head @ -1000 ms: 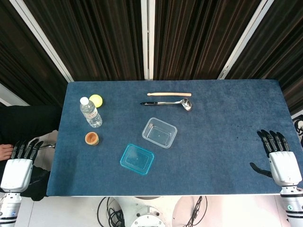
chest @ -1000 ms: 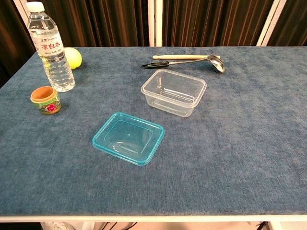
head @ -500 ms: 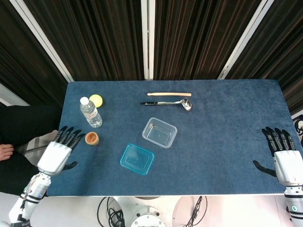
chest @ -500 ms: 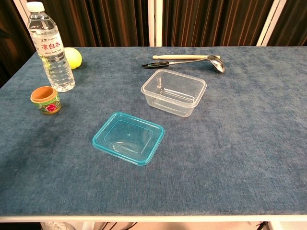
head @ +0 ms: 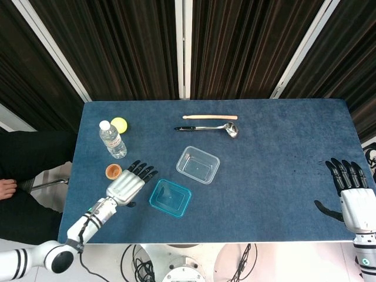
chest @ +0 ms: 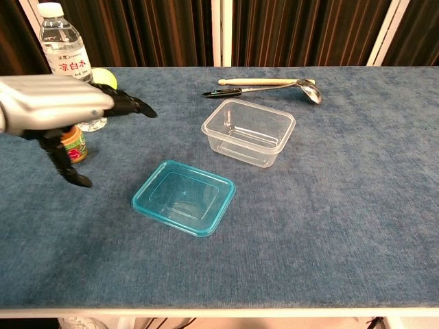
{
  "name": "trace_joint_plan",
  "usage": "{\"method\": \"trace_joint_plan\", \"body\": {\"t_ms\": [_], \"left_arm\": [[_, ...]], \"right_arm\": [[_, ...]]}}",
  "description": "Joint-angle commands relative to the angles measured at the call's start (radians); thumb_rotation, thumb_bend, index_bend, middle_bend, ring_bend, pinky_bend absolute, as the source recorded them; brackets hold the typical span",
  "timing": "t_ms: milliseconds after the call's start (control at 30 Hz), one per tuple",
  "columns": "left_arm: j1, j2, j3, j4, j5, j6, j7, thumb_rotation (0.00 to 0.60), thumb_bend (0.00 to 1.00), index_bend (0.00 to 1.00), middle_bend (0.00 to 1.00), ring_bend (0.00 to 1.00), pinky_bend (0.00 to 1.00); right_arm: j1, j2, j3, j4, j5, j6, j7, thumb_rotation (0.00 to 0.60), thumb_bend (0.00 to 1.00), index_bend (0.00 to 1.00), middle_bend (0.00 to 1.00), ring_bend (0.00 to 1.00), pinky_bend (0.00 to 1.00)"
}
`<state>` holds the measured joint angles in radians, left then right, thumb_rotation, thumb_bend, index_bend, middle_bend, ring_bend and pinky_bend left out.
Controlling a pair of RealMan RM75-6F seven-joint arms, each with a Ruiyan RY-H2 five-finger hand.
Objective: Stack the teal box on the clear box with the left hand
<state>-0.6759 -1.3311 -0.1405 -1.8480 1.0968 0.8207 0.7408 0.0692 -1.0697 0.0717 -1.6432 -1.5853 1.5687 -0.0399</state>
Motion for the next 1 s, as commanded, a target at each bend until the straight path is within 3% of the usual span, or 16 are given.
{"method": "trace_joint_plan", "body": {"t_ms": [33, 167, 667, 1000], "left_arm": [[-0.104, -0.088, 0.022, -0.038, -0.177, 0.021, 0.166, 0.6, 0.0, 0.05, 0.01, 0.0, 0.03], [-0.161, -0.134, 0.049, -0.051, -0.28, 0.059, 0.231, 0.6, 0.0, 0.05, 0.01, 0.0, 0.03], [-0.299, -0.264, 0.095, -0.008, -0.473, 0.219, 0.373, 0.6, 0.0, 0.05, 0.01, 0.0, 0.02], [-0.36, -0.309, 0.096, 0.026, -0.606, 0.249, 0.395, 0.6, 0.0, 0.05, 0.01, 0.0, 0.02]], "right_arm": [[-0.002, -0.001, -0.001, 0.001, -0.002, 0.002, 0.002, 0.6, 0.06, 0.0, 0.05, 0.0, 0.0], [-0.006, -0.004, -0.004, 0.009, -0.002, 0.006, 0.009, 0.6, 0.06, 0.0, 0.05, 0.0, 0.0], [-0.022, -0.009, -0.01, 0.026, -0.001, 0.02, 0.034, 0.6, 0.07, 0.0, 0.05, 0.0, 0.0], [-0.026, -0.019, -0.012, 0.044, 0.004, 0.018, 0.054, 0.6, 0.07, 0.0, 0.05, 0.0, 0.0]]}}
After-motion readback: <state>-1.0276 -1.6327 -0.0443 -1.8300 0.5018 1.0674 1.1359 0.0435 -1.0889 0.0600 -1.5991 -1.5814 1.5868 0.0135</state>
